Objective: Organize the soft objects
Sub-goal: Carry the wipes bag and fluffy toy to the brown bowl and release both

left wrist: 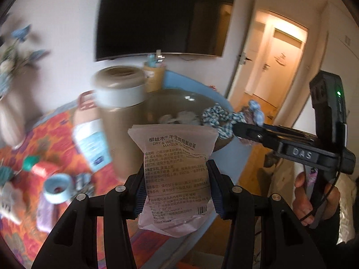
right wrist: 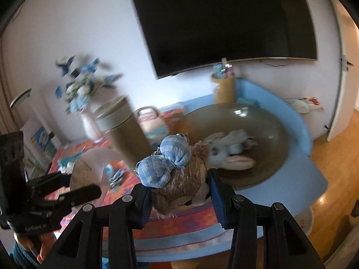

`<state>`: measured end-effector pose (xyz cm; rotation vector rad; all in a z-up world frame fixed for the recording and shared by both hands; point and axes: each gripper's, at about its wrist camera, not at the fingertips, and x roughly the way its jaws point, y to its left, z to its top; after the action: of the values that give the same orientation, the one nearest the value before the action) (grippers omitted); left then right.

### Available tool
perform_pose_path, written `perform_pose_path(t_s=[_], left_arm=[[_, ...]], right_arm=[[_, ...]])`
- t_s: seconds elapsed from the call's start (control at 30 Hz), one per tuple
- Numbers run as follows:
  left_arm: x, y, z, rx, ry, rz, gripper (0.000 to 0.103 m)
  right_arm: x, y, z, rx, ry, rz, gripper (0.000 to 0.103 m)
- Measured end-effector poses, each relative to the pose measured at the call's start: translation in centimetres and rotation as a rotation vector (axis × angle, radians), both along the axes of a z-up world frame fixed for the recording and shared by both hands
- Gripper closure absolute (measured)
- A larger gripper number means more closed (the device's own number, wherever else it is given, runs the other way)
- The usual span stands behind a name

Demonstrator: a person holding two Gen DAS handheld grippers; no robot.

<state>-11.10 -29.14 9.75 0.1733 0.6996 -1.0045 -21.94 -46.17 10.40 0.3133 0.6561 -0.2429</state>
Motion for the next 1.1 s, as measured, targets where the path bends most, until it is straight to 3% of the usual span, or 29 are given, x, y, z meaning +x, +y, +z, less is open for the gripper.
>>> perform_pose_path(t_s=[0.2, 0.37, 0.63, 0.87, 0.9, 0.97, 1.0, 1.03, 1.1], left_arm=[[-1.6, -4.4, 0.7, -0.002, -0.023, -0.082, 0.057], [-2.5, -8.1, 0.9, 0.01, -0.057, -0.086, 0.057], [-0.2, -13.3, 2.2, 0.022, -0.083, 0.033, 0.057], [4.4, -16.3, 1.6, 0.056, -0.072, 0.147, 0.055], [4.5, -16.4, 1.4, 0.064, -0.081, 0.163, 0.05], [4.7, -16.5, 1.0, 0.079, -0.11, 0.203, 0.032], [4.7, -16.4, 0.9, 0.08, -0.126, 0.209, 0.015], [4.5, -16.4, 0.8, 0.077, -0.132, 0.199, 0.006], [4.1, -16.5, 0.8, 0.075, -0.146, 0.181, 0.005]], right_arm=[[-1.5, -4.0, 1.4, 0.004, -0.05, -0.09, 0.059], [-1.2, -7.3, 2.8, 0.024, -0.091, -0.14, 0.059], [2.0, -13.2, 3.3, 0.131, -0.107, -0.194, 0.059], [6.8, -16.8, 0.8, 0.209, 0.011, -0.246, 0.059], [7.2, -16.9, 0.2, 0.209, 0.034, -0.248, 0.056], [7.7, -17.2, -0.7, 0.21, 0.066, -0.261, 0.041], [7.7, -17.4, -1.0, 0.216, 0.065, -0.263, 0.037], [7.6, -17.6, -1.2, 0.224, 0.062, -0.258, 0.036], [7.4, -17.9, -1.5, 0.233, 0.065, -0.255, 0.036]])
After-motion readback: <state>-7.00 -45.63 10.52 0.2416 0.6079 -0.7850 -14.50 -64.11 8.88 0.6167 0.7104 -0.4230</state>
